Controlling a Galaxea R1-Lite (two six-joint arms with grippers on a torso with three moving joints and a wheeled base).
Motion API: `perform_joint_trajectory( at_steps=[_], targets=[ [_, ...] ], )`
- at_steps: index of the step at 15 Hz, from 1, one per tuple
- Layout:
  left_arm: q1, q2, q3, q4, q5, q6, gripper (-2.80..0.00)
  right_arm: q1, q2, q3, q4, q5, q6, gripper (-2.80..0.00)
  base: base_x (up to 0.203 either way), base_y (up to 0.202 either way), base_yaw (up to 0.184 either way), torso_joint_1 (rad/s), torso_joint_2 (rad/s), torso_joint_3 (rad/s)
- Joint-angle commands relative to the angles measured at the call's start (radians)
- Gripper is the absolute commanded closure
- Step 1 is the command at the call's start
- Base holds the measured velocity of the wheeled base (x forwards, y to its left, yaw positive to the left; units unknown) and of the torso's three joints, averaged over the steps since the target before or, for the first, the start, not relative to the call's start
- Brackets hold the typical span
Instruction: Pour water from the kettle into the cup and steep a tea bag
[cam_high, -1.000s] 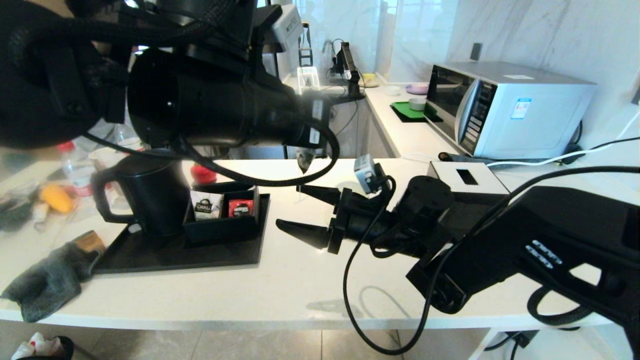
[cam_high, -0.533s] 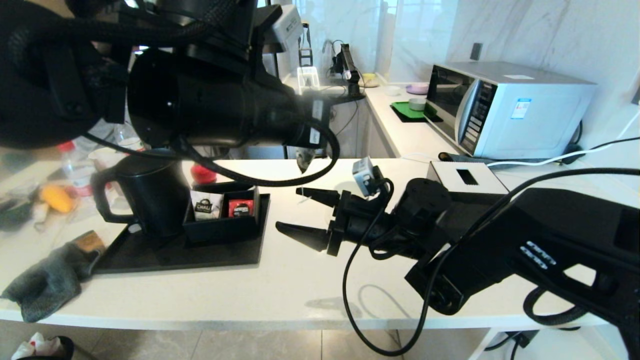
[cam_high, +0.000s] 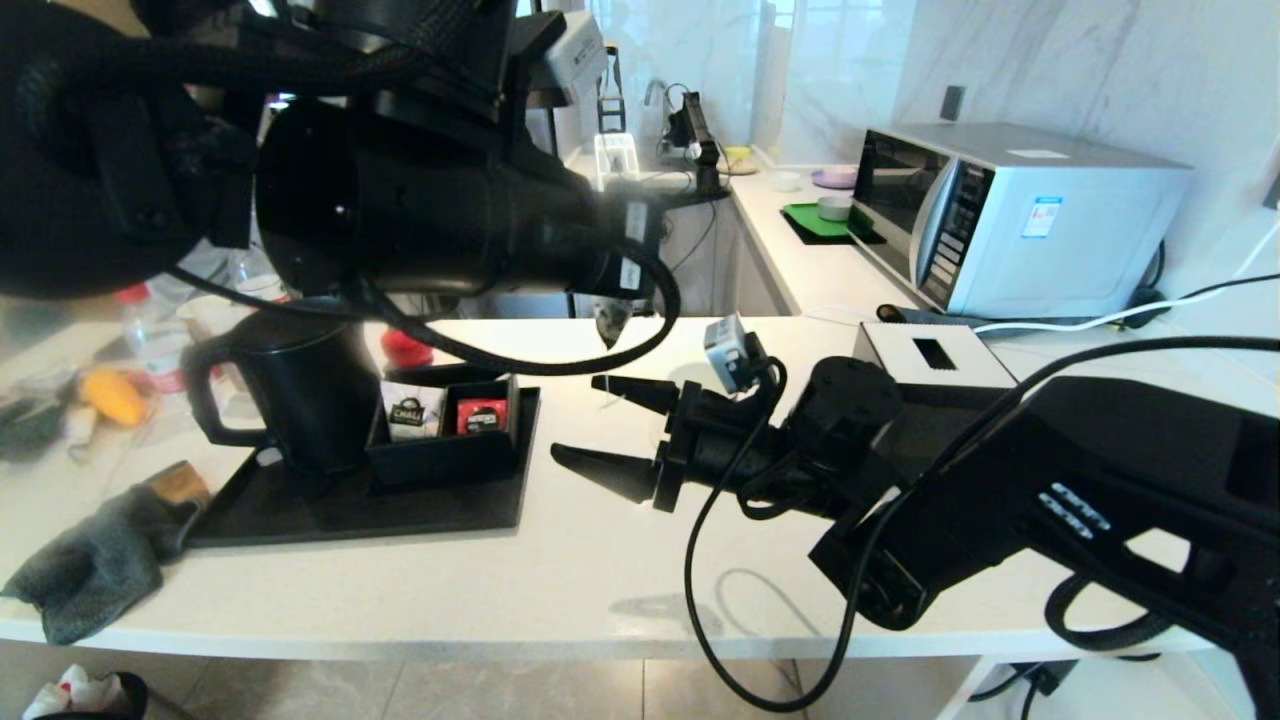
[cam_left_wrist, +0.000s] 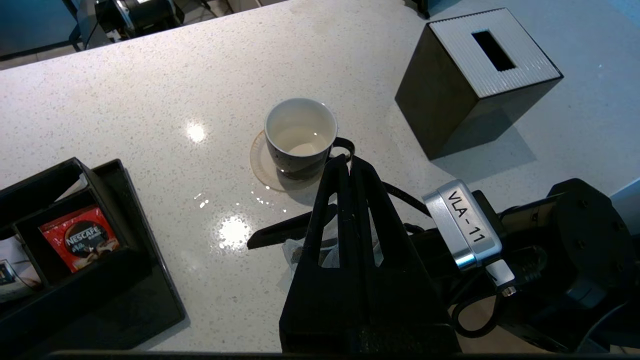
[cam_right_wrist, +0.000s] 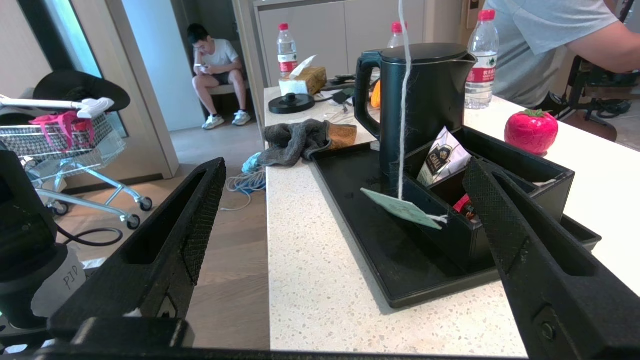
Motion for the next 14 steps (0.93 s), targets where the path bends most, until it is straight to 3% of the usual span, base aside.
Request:
perform_joint_trajectory(
  at_steps=[1, 8, 9, 10, 14],
  targets=[
    [-0.005, 0.002, 0.0, 0.001, 0.003, -0.001, 0.0, 0.0, -0.002, -0.001, -0.009, 0.004, 0.002, -2.8, 0.0, 0.0, 0.0, 0.0, 0.0, 0.0],
    [-0.005, 0.002, 0.0, 0.002, 0.003, 0.0, 0.0, 0.002, -0.008, 0.001, -0.009, 0.005, -0.001, -2.8, 0.0, 0.0, 0.0, 0.0, 0.0, 0.0],
    [-0.005, 0.002, 0.0, 0.002, 0.003, 0.0, 0.0, 0.002, -0.006, -0.002, -0.01, 0.004, -0.004, -0.7, 0.0, 0.0, 0.0, 0.0, 0.0, 0.0],
    [-0.005, 0.002, 0.0, 0.002, 0.004, 0.0, 0.0, 0.002, -0.006, -0.002, -0.013, 0.005, -0.004, 0.0, 0.0, 0.0, 0.0, 0.0, 0.0, 0.0],
    [-0.005, 0.002, 0.002, 0.002, 0.004, 0.0, 0.0, 0.002, -0.005, 0.003, -0.028, 0.006, -0.003, 0.0, 0.0, 0.0, 0.0, 0.0, 0.0, 0.0]
  ],
)
